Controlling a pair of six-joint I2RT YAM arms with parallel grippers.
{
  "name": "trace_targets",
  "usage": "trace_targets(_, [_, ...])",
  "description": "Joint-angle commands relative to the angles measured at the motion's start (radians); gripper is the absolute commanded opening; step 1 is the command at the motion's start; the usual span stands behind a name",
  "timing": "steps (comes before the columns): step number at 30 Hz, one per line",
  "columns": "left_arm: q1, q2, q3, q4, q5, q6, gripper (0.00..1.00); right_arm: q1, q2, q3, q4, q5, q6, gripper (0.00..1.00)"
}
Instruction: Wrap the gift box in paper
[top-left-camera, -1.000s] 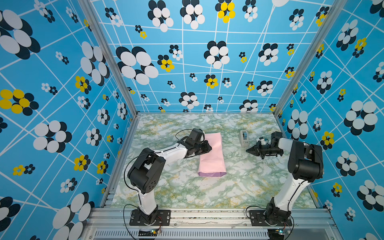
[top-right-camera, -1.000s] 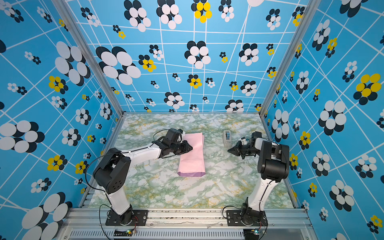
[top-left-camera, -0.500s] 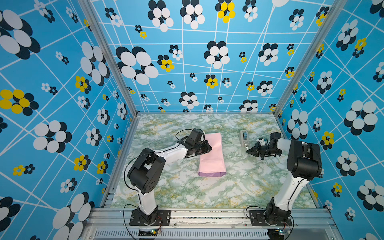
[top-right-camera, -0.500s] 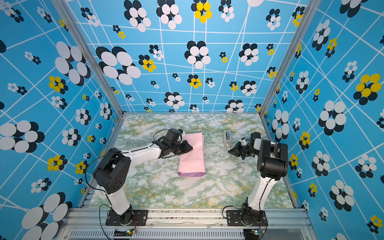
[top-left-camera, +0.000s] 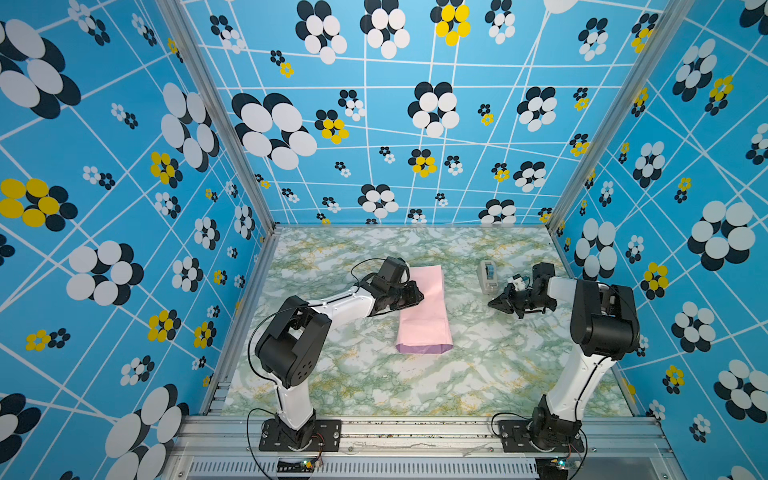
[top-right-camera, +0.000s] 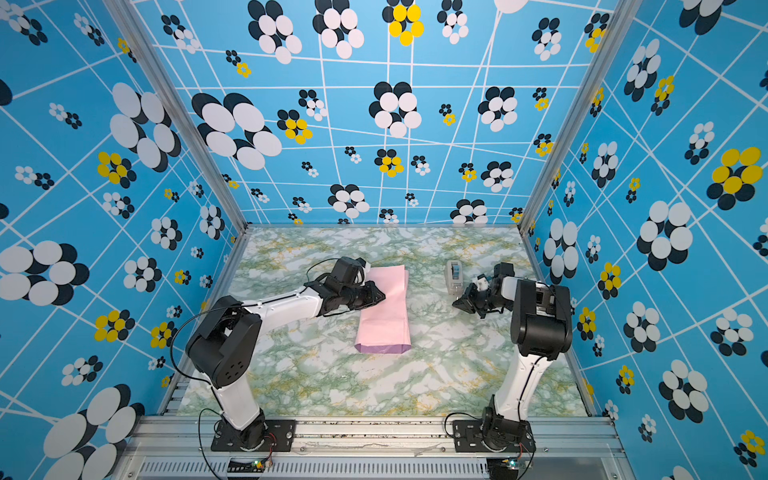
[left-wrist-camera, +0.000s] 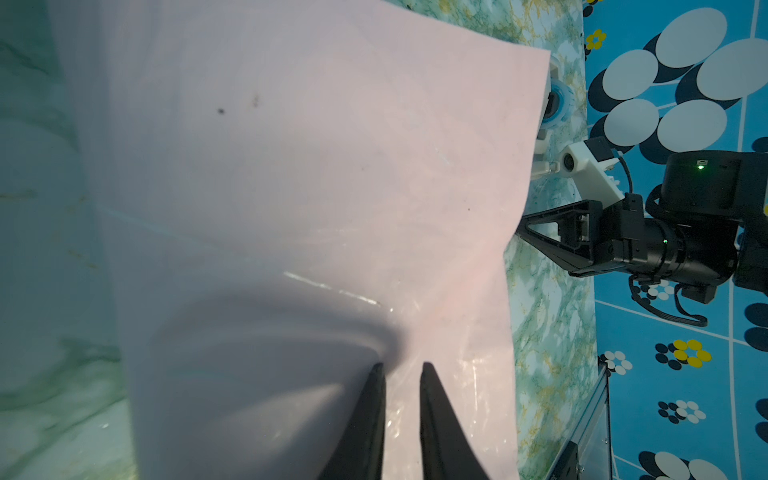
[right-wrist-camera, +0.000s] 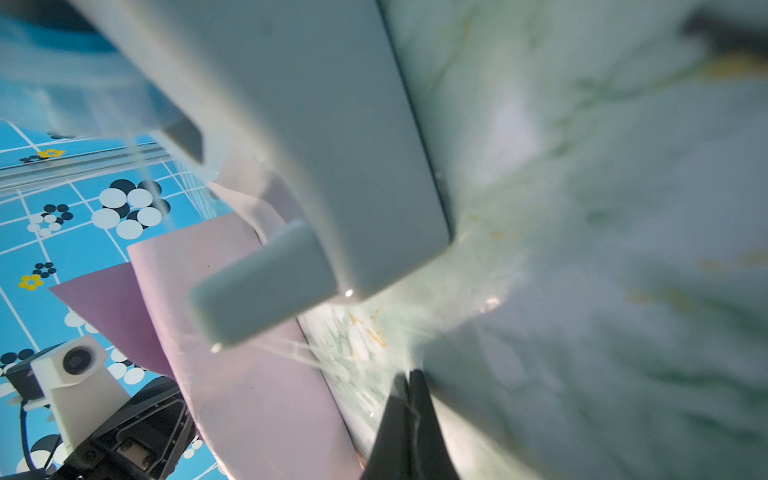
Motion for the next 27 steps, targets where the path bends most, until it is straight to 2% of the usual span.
trace_targets(1, [-0.009, 0.031, -0.023, -0.119, -0.048, 0.008, 0.20, -0.011, -0.051, -0.032, -0.117, 0.115, 0.007, 0.00])
trace_targets(8, [-0.009, 0.032, -0.024, -0.114, -0.046, 0.007, 0.20, -0.020, -0.110, -0.023, -0.186, 0.231, -0.017, 0.00])
trace_targets(16, [-0.009, 0.035, -0.026, -0.108, -0.042, 0.005, 0.20, 0.021, -0.107, -0.042, -0.212, 0.134, -0.028, 0.00])
trace_targets(21, [-0.011, 0.036, -0.026, -0.105, -0.039, 0.003, 0.20, 0.054, -0.108, -0.072, -0.200, 0.141, -0.012, 0.00])
trace_targets(27, [-0.011, 0.037, -0.026, -0.106, -0.040, 0.004, 0.20, 0.060, -0.161, -0.088, -0.225, 0.297, 0.001, 0.00])
